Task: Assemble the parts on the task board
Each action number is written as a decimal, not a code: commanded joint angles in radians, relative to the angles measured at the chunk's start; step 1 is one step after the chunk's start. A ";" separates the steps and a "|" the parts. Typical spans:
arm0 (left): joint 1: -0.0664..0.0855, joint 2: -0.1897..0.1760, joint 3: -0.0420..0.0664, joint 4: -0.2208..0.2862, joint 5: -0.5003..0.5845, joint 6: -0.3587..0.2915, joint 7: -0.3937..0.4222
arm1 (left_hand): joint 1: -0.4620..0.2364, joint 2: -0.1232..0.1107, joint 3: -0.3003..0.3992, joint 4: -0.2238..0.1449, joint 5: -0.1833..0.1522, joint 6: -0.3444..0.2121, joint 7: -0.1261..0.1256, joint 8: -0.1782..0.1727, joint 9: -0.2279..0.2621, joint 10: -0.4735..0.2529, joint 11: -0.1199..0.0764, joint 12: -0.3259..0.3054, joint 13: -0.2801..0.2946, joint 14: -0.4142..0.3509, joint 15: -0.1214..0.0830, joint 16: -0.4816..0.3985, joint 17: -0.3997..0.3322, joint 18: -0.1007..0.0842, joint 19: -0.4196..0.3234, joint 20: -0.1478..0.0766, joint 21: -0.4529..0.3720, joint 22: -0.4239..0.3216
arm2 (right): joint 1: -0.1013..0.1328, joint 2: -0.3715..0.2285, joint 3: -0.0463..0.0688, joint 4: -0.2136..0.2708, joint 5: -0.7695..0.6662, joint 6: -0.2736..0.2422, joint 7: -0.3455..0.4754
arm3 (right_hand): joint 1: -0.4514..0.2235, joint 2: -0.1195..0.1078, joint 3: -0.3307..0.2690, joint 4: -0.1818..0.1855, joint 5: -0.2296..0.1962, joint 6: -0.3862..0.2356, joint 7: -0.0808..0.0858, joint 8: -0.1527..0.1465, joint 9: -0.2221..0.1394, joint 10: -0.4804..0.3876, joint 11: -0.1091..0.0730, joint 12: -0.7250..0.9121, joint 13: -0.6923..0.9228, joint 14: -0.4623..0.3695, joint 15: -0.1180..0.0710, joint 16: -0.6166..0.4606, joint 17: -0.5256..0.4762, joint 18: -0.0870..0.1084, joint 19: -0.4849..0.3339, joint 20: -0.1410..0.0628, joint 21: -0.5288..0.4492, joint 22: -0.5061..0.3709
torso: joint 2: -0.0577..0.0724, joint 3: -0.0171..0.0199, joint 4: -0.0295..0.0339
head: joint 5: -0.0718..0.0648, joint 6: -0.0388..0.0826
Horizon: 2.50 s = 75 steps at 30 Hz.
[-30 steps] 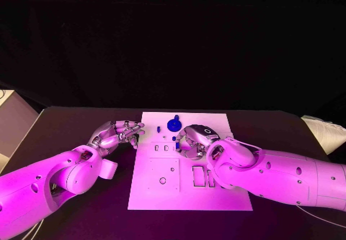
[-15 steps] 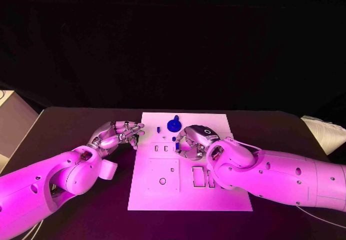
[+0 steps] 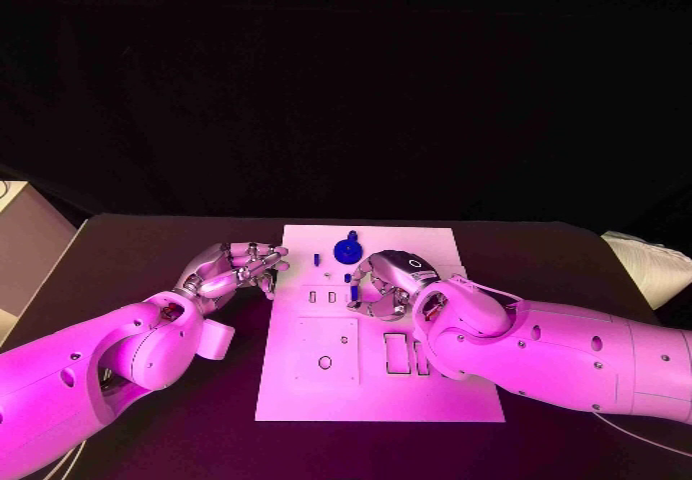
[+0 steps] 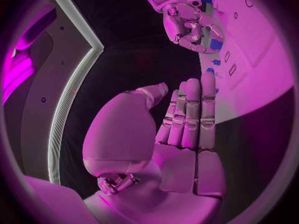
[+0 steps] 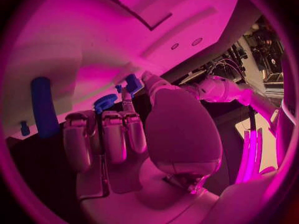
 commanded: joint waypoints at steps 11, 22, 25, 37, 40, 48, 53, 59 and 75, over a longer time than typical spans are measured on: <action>0.000 0.004 0.001 -0.005 -0.042 0.004 -0.030 | -0.018 -0.018 -0.012 -0.011 0.002 -0.033 0.006 -0.020 -0.004 0.005 0.005 0.029 0.017 -0.001 0.006 0.010 0.005 0.006 -0.014 0.002 0.017 0.008 | -0.001 -0.018 0.001 0.022 -0.015 -0.097 0.020 | -0.014 0.014 -0.115 0.024 -0.066 -0.045 0.013 -0.013 -0.011 0.080 0.013 -0.015 0.242 0.092 0.005 -0.001 0.202 -0.019 0.101 0.005 0.006 0.253 | -0.001 0.0012 0.0000 | 0.002 0.005; 0.003 0.013 0.001 -0.013 -0.147 -0.006 -0.116 | -0.043 -0.007 -0.123 0.021 0.003 -0.098 -0.021 0.185 0.096 -0.162 -0.024 0.721 0.508 0.261 -0.015 0.458 0.496 -0.017 0.078 -0.016 0.215 0.211 | 0.014 -0.058 0.012 0.034 0.164 -0.218 0.206 | -0.024 0.019 -0.146 0.025 -0.055 -0.068 0.022 -0.027 -0.017 0.082 0.020 -0.013 0.243 0.091 0.011 -0.002 0.200 -0.020 0.103 0.010 0.010 0.257 | -0.022 0.0062 -0.0005 | 0.005 0.016; 0.012 0.018 0.001 -0.019 -0.198 -0.003 -0.164 | -0.072 -0.007 -0.142 0.054 0.002 -0.109 -0.022 0.230 0.120 -0.095 -0.024 0.913 0.677 0.345 -0.016 0.544 0.634 -0.044 0.170 -0.017 0.311 0.367 | 0.024 -0.071 0.016 0.028 0.273 -0.221 0.280 | -0.016 0.031 -0.141 0.024 -0.038 -0.069 0.024 -0.030 -0.018 0.078 0.023 -0.017 0.240 0.091 0.014 -0.003 0.198 -0.020 0.102 0.012 0.008 0.255 | -0.034 0.0100 0.0017 | 0.008 0.017; 0.114 0.116 -0.002 -0.092 -0.450 0.117 -0.524 | -0.213 0.029 -0.243 0.133 0.002 -0.104 -0.065 0.416 0.261 0.173 -0.061 1.266 1.099 0.479 -0.050 0.659 0.883 -0.100 0.355 -0.047 0.489 0.693 | 0.094 -0.138 0.027 -0.041 0.577 -0.164 0.375 | 0.030 0.051 -0.112 0.020 0.018 -0.045 0.018 -0.013 -0.012 0.079 0.019 -0.015 0.242 0.091 0.012 -0.002 0.200 -0.020 0.102 0.013 0.008 0.255 | -0.088 0.0246 0.0035 | 0.008 0.007; 0.150 0.153 -0.015 -0.126 -0.487 0.170 -0.619 | -0.230 0.041 -0.246 0.132 0.002 -0.103 -0.071 0.432 0.278 0.187 -0.067 1.276 1.115 0.481 -0.055 0.661 0.889 -0.105 0.370 -0.052 0.500 0.720 | 0.107 -0.143 0.027 -0.074 0.646 -0.136 0.376 | 0.027 0.050 -0.111 0.021 0.044 -0.037 0.015 -0.005 -0.006 0.080 0.016 -0.014 0.242 0.091 0.009 -0.002 0.201 -0.020 0.102 0.011 0.008 0.256 | -0.097 0.0288 0.0003 | 0.006 0.000; 0.271 0.297 -0.113 -0.257 -0.639 0.311 -0.775 | -0.234 0.026 -0.227 0.132 0.003 -0.099 -0.084 0.463 0.318 0.194 -0.079 1.277 1.119 0.481 -0.066 0.661 0.889 -0.108 0.380 -0.062 0.508 0.737 | 0.119 -0.140 0.027 -0.148 0.741 -0.086 0.371 | 0.012 0.053 -0.139 0.019 0.158 -0.046 0.014 0.004 0.006 0.078 0.014 -0.016 0.241 0.091 0.007 -0.002 0.201 -0.019 0.101 0.008 0.006 0.254 | -0.124 0.0449 -0.0044 | 0.003 -0.006; 0.292 0.372 -0.145 -0.329 -0.709 0.378 -0.803 | -0.288 -0.002 -0.226 0.135 0.003 -0.103 -0.090 0.482 0.353 0.190 -0.085 1.270 1.113 0.481 -0.071 0.661 0.889 -0.108 0.379 -0.067 0.508 0.738 | 0.119 -0.126 0.027 -0.177 0.750 -0.070 0.364 | 0.017 0.051 -0.143 0.017 0.170 -0.051 0.015 0.004 0.008 0.075 0.015 -0.019 0.239 0.091 0.007 -0.003 0.199 -0.019 0.100 0.008 0.004 0.252 | -0.135 0.0535 -0.0057 | -0.003 -0.013; 0.312 0.455 -0.173 -0.405 -0.744 0.429 -0.819 | -0.334 0.001 -0.260 0.135 0.004 -0.102 -0.100 0.513 0.404 0.185 -0.092 1.263 1.105 0.481 -0.078 0.661 0.889 -0.109 0.380 -0.073 0.508 0.741 | 0.116 -0.110 0.026 -0.205 0.751 -0.057 0.353 | 0.025 0.049 -0.151 0.018 0.213 -0.060 0.017 0.006 0.013 0.072 0.016 -0.022 0.236 0.090 0.009 -0.004 0.198 -0.018 0.100 0.009 0.001 0.249 | -0.141 0.0593 -0.0073 | -0.022 -0.021; 0.336 0.571 -0.194 -0.509 -0.746 0.573 -0.844 | -0.337 0.002 -0.152 0.133 0.004 -0.122 -0.107 0.542 0.487 0.182 -0.099 1.261 1.107 0.481 -0.084 0.661 0.889 -0.109 0.379 -0.079 0.507 0.743 | 0.115 -0.081 0.025 -0.235 0.741 -0.036 0.327 | 0.021 0.050 -0.155 0.020 0.235 -0.065 0.018 0.006 0.015 0.071 0.017 -0.023 0.235 0.090 0.009 -0.004 0.198 -0.018 0.099 0.009 0.000 0.248 | -0.125 0.0533 -0.0063 | -0.033 -0.026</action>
